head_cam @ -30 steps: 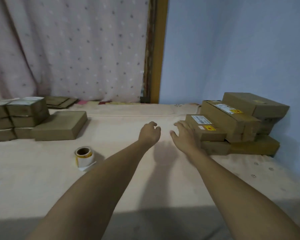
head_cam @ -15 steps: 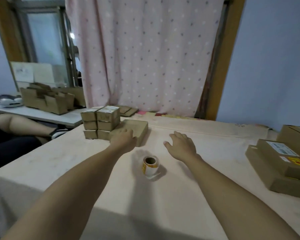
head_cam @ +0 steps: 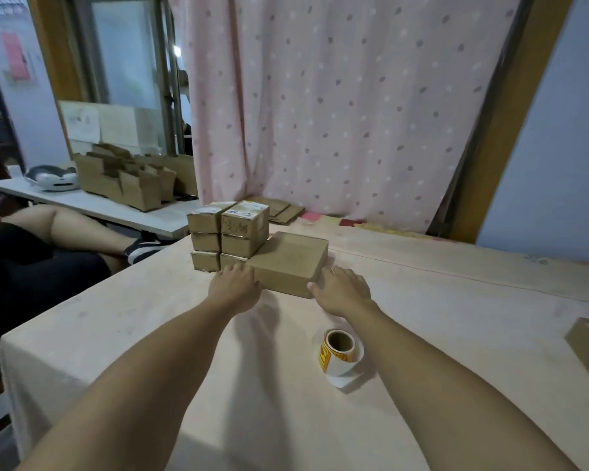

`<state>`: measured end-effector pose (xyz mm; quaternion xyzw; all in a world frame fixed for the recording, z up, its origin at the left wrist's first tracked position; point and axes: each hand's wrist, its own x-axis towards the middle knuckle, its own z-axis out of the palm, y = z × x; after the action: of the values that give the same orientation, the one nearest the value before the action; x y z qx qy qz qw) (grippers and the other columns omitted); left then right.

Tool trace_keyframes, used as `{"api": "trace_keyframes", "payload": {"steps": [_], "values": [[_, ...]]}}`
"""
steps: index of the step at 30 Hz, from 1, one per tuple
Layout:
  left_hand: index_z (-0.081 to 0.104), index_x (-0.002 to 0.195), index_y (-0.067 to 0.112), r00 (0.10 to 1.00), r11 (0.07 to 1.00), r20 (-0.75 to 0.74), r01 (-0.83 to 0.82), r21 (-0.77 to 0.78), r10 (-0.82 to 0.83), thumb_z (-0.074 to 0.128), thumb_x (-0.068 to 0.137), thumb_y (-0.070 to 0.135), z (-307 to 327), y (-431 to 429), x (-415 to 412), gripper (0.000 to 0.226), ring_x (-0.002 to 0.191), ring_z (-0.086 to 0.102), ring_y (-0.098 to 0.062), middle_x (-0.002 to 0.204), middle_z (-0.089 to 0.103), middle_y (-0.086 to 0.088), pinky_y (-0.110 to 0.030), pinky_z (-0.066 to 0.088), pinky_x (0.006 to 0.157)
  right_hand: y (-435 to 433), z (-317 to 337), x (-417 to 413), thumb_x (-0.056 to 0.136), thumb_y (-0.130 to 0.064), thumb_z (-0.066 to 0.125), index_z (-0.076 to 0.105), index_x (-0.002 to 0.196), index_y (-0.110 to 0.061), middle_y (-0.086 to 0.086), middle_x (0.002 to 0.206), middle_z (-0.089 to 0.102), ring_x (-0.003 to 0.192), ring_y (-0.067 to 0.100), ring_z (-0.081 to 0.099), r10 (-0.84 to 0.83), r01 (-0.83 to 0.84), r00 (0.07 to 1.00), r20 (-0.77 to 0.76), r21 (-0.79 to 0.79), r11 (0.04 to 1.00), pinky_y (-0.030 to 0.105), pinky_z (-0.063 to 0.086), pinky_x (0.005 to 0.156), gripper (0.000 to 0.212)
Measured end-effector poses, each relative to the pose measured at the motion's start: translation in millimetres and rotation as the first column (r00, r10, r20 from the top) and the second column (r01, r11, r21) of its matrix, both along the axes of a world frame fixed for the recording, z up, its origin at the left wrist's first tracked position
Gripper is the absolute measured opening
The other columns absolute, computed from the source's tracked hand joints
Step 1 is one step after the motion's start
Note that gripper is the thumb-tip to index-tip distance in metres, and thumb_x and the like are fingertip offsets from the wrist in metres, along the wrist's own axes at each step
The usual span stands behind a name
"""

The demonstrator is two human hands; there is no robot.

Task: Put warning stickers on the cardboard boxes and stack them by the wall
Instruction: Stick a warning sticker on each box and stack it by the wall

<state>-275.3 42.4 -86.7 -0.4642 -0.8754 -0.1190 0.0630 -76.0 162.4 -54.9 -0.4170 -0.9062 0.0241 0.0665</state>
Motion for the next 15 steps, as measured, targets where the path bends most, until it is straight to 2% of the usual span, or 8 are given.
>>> {"api": "trace_keyframes", "payload": {"steps": [3,5,8,10,12,15], "values": [[0.05,0.127,0.009,0.996,0.999,0.083,-0.027,0.029,0.025,0.035,0.102,0.047,-5.5,11.3,-7.7,0.048,0.128,0.046,-0.034,0.134,0.052,-0.016,-0.045,0.04,0.102,10.6,-8.8,-16.2,0.099,-0.062,0.037,0.05,0.138,-0.019,0.007,0.139,0.057,0.128,0.032,0.05,-0.046,0.041,0.998,-0.046,-0.097,0.994,0.044,0.039,0.103,0.059],[0.048,0.127,0.007,0.976,0.993,0.213,-0.068,0.093,0.047,0.037,0.102,0.047,-8.8,18.7,-12.3,0.048,0.129,0.045,-0.035,0.135,0.05,-0.017,-0.047,0.041,0.101,16.3,-15.7,-24.2,0.099,-0.065,0.035,0.045,0.143,-0.019,0.009,0.14,0.057,0.129,0.033,0.051,-0.089,0.068,0.991,-0.098,-0.198,0.978,0.044,0.042,0.104,0.064],[0.045,0.132,0.003,0.898,0.974,0.439,-0.127,0.19,0.031,0.044,0.101,0.045,-13.4,32.2,-19.7,0.053,0.131,0.044,-0.037,0.14,0.047,-0.02,-0.049,0.039,0.107,23.3,-23.6,-33.5,0.098,-0.067,0.035,0.035,0.151,-0.02,0.011,0.143,0.055,0.13,0.035,0.052,-0.17,0.074,0.963,-0.21,-0.4,0.913,0.047,0.044,0.107,0.072],[0.045,0.133,0.002,0.842,0.953,0.539,-0.174,0.249,0.013,0.05,0.1,0.044,-16.2,39.6,-21.9,0.054,0.13,0.045,-0.038,0.139,0.048,-0.022,-0.047,0.039,0.108,28.4,-26.1,-39.8,0.095,-0.07,0.034,0.034,0.152,-0.021,0.01,0.144,0.055,0.13,0.035,0.052,-0.208,0.058,0.941,-0.266,-0.479,0.876,0.048,0.043,0.108,0.074],[0.048,0.128,0.003,0.791,0.924,0.612,-0.231,0.305,-0.004,0.052,0.099,0.044,-19.4,46.4,-21.1,0.051,0.124,0.05,-0.036,0.133,0.052,-0.019,-0.046,0.042,0.104,33.0,-30.7,-43.6,0.091,-0.072,0.033,0.037,0.151,-0.024,0.008,0.144,0.055,0.129,0.034,0.052,-0.239,0.037,0.922,-0.306,-0.542,0.839,0.047,0.042,0.109,0.077],[0.051,0.12,0.005,0.725,0.866,0.688,-0.328,0.377,-0.025,0.054,0.098,0.043,-22.7,50.1,-16.7,0.044,0.114,0.056,-0.034,0.124,0.055,-0.015,-0.043,0.046,0.096,35.8,-37.0,-45.7,0.097,-0.065,0.039,0.043,0.149,-0.023,0.005,0.143,0.054,0.127,0.03,0.052,-0.247,-0.029,0.899,-0.361,-0.613,0.79,0.039,0.043,0.101,0.066]]}}
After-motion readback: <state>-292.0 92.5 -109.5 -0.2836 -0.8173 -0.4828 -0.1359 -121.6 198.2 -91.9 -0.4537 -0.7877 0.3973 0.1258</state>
